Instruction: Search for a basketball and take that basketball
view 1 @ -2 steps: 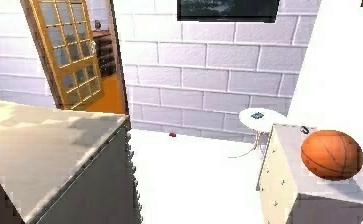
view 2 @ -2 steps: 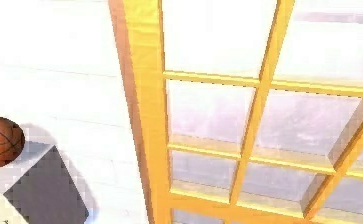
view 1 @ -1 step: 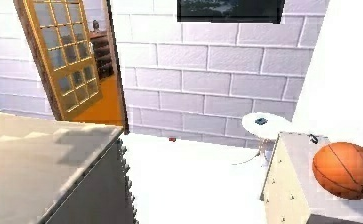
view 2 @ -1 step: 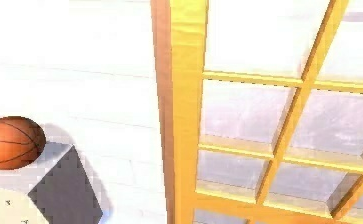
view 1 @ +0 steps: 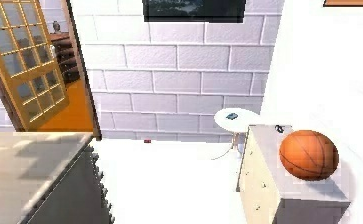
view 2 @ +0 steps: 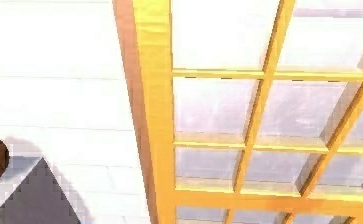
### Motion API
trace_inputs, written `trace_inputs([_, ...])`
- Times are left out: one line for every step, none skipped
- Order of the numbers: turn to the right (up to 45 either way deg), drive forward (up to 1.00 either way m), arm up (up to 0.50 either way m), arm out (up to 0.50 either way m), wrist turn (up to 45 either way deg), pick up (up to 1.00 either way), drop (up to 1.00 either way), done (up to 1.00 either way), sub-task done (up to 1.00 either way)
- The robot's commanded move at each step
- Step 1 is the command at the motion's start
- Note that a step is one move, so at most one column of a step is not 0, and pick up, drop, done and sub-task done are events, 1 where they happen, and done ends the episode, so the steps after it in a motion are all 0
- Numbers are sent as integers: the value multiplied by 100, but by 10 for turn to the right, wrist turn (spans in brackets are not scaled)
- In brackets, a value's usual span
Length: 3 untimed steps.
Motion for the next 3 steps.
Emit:
trace_inputs([0,15,0,0,0,0,0,0,0])
trace_inputs([0,20,0,0,0,0,0,0,0])
trace_inputs([-300,0,0,0,0,0,0,0,0])
